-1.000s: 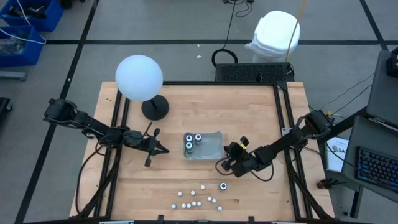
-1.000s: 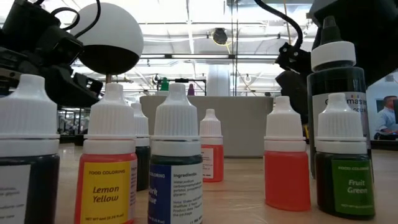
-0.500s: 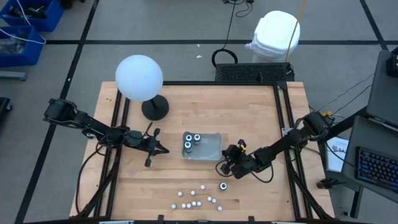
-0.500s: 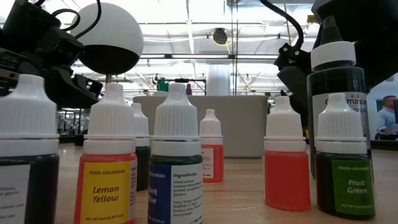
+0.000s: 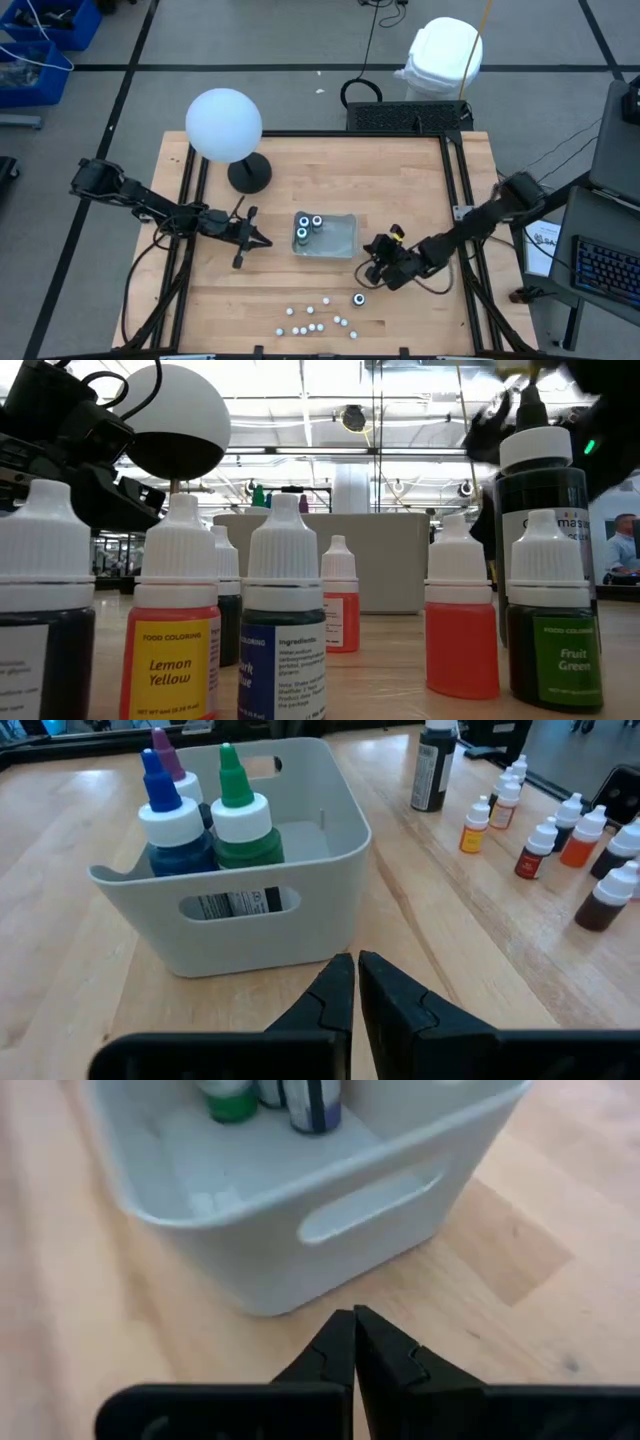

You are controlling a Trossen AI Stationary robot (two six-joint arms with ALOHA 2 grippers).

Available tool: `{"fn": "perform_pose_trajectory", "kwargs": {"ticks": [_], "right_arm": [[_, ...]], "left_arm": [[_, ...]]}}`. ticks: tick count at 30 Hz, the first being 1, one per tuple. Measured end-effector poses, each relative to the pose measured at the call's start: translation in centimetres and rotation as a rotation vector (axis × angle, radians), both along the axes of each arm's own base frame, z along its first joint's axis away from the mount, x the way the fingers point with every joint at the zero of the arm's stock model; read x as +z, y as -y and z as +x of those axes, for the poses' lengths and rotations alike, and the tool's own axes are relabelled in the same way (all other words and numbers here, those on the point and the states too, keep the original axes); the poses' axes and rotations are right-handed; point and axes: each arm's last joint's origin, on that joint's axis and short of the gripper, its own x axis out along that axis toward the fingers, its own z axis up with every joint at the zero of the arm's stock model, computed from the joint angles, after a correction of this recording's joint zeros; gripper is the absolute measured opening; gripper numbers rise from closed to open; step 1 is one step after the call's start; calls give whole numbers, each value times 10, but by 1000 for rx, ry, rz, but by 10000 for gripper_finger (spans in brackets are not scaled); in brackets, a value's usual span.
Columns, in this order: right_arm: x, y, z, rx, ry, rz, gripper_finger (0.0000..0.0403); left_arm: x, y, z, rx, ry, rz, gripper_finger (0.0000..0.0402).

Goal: Pick & Place food coloring
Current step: Put the large black food coloring bottle into the gray bin

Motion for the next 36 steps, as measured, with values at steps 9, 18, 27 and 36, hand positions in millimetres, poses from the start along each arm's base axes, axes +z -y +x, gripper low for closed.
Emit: {"fn": "perform_pose_trajectory", "kwargs": {"ticks": [9, 18, 27, 36], "right_arm": [[87, -5, -43, 232, 200, -3, 0], [121, -26, -29, 431, 512, -95, 13], [75, -52, -7, 532, 435, -69, 142], [52, -79, -6, 616, 467, -89, 254]], "left_arm": [[5, 0, 2, -1, 52, -8, 4], [41, 3, 6, -87, 353, 25, 55], [62, 8, 4, -240, 450, -11, 82], [56, 7, 5, -205, 404, 22, 79]]}}
